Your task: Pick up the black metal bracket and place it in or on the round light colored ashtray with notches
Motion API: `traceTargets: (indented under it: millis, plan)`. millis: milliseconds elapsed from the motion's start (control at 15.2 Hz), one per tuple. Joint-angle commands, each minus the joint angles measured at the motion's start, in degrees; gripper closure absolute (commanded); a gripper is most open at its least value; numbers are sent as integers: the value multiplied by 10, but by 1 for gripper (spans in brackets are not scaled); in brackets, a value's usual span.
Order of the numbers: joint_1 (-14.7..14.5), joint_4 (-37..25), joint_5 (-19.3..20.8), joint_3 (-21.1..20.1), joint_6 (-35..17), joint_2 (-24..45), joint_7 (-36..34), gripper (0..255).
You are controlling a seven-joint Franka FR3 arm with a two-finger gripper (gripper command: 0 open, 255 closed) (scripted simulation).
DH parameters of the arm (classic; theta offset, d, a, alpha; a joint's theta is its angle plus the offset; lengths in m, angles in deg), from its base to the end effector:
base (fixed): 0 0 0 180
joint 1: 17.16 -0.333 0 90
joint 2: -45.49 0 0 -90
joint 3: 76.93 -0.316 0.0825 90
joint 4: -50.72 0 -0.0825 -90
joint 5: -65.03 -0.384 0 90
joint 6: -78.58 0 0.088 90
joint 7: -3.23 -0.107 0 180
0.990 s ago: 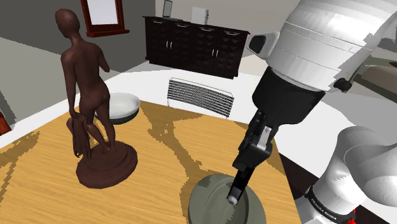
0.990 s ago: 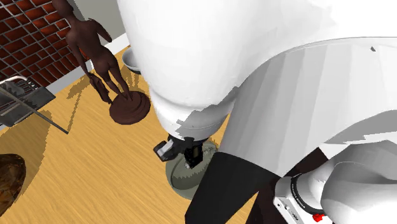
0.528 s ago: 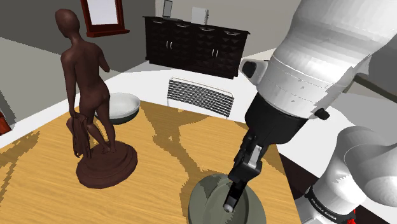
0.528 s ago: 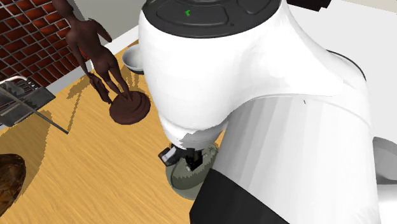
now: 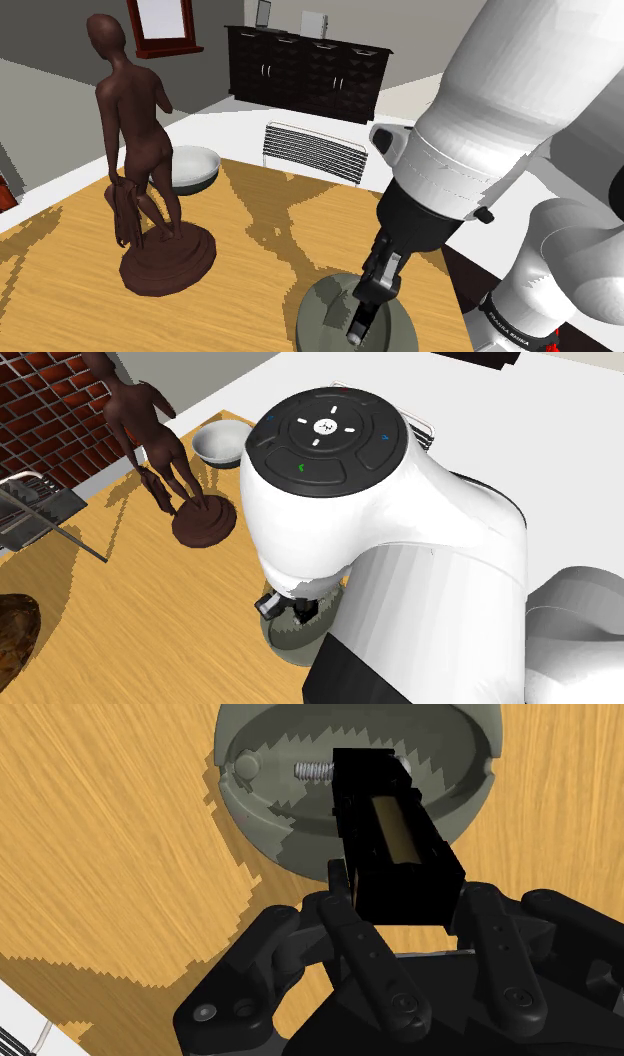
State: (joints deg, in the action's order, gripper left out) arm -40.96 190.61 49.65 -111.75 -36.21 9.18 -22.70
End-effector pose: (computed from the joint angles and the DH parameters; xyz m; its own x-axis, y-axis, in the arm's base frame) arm 0.1799 0.3614 0.4899 0.9125 0.3809 0.1495 0.3813 -0.9241 0.0271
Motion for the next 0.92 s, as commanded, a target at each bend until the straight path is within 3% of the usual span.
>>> traceTargets:
  millis: [0, 264, 330, 660, 858]
  plan:
    - [0, 1, 0, 0, -1, 0, 0, 255]
    - [0, 1, 0, 0, -1, 0, 0, 255]
    - [0, 1, 0, 0, -1, 0, 0, 0]
    - [0, 1, 0, 0, -1, 0, 0, 0]
    - [-2, -45, 6, 16, 60, -15, 0, 0]
